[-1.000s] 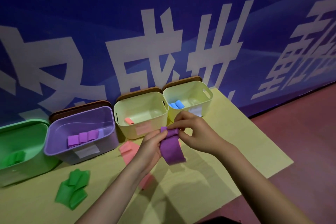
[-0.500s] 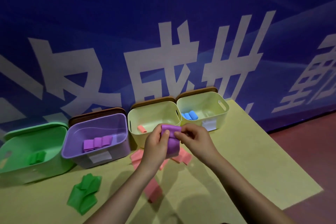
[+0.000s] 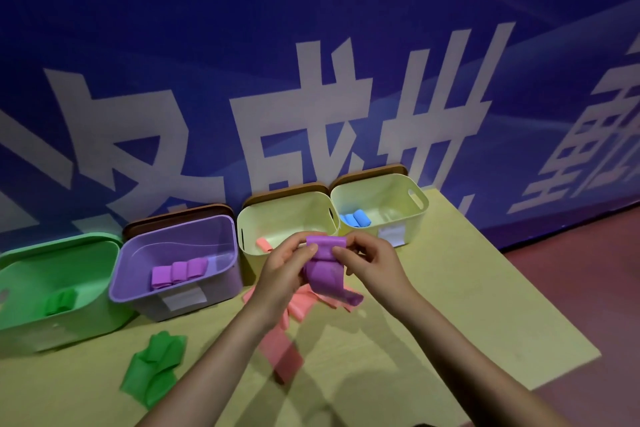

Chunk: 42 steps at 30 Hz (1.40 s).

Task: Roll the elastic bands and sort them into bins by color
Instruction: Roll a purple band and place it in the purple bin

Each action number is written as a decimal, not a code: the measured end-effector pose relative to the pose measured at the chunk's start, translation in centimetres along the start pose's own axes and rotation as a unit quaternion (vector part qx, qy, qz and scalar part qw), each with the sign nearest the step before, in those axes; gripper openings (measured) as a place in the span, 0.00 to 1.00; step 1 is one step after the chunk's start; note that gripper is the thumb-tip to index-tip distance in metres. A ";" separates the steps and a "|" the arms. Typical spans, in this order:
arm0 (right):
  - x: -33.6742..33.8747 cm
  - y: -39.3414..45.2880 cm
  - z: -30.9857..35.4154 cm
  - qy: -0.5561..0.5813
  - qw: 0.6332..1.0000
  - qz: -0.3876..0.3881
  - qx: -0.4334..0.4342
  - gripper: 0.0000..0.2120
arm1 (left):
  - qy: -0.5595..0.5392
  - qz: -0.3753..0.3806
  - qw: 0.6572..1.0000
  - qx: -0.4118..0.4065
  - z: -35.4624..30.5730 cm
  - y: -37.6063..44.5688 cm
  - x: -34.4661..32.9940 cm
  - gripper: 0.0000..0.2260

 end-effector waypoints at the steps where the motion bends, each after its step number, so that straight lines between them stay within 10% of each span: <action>1: 0.0 -0.1 0.0 0.009 1.000 -0.003 -0.003 0.07 | 0.006 -0.012 1.000 -0.006 -0.2 -0.2 0.0 0.04; 29: 0.4 -2.7 -1.0 0.041 0.996 -0.068 -0.043 0.13 | 0.066 -0.003 0.997 -0.039 -0.5 -0.9 -1.3 0.05; 42: 1.4 -1.2 1.6 -0.081 0.989 -0.099 0.080 0.06 | -0.022 -0.018 0.993 0.112 2.0 -1.4 -2.1 0.07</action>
Point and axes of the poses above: each hand's wrist, its own y-axis towards the middle knuckle, its own x-axis out of the back of the hand, z = x × y, the point moved 9 cm from there along y, towards the middle knuckle, and after that the axes turned 9 degrees about y, right-handed, at the moved point
